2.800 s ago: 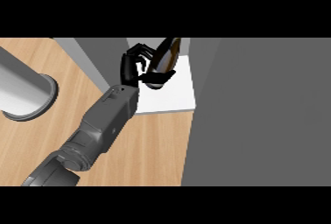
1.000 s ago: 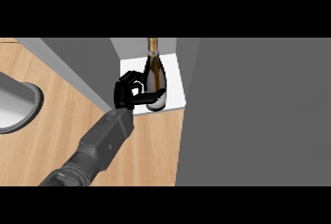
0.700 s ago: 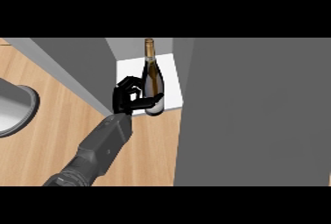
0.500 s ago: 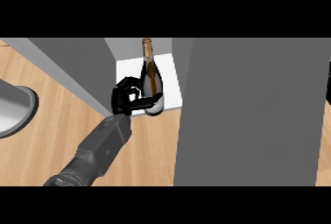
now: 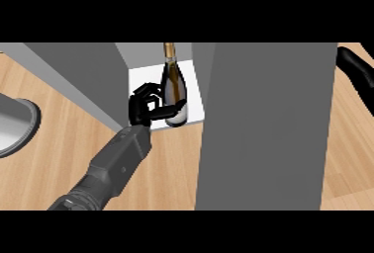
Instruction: Pick up the wine, place it into the cabinet and close the cabinet
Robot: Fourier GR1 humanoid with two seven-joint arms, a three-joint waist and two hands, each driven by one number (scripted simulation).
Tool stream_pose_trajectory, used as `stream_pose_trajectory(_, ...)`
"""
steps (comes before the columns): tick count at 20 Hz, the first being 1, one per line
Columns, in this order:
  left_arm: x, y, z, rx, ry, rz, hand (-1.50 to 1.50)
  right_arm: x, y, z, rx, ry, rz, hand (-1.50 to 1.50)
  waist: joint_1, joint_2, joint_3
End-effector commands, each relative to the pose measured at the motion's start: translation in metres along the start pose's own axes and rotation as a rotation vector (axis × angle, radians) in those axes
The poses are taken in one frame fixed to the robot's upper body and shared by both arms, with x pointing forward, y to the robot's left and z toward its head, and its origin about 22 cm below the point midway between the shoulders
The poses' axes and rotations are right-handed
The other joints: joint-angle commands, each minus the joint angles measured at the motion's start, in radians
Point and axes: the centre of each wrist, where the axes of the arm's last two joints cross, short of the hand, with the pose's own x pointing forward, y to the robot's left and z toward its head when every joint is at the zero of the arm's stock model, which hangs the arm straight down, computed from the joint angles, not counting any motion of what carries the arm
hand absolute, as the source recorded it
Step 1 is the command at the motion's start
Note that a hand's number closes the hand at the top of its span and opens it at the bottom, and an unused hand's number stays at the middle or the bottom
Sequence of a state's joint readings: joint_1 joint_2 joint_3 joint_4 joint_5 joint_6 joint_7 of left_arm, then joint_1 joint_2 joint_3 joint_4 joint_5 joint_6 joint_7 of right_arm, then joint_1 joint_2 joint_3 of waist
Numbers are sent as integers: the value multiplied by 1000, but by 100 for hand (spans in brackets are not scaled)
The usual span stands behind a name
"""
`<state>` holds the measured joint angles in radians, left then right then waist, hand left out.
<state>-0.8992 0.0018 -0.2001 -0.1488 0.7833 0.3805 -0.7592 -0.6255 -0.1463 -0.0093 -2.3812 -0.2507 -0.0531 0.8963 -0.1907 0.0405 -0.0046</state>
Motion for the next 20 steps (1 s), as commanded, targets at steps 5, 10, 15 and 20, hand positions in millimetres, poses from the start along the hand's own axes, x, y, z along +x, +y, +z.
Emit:
stream_pose_trajectory(5, 19, -17, -10, 16, -31, -9, 150, 0, -5, 4, -16, -14, -3, -150, 8, 1, 1)
stream_pose_trajectory(10, 40, -33, -21, 29, -25, -8, 150, 0, -4, 8, -3, -3, -10, -150, 2, 2, 1)
stream_pose_trajectory(15, 48, -39, -26, 18, -30, -18, 150, 1, -13, 8, -21, 5, 12, -150, 26, 4, 3)
stream_pose_trajectory(20, 71, -54, -36, 54, 21, -1, 150, 0, -13, 8, -14, 6, 6, -150, 26, 7, 3)
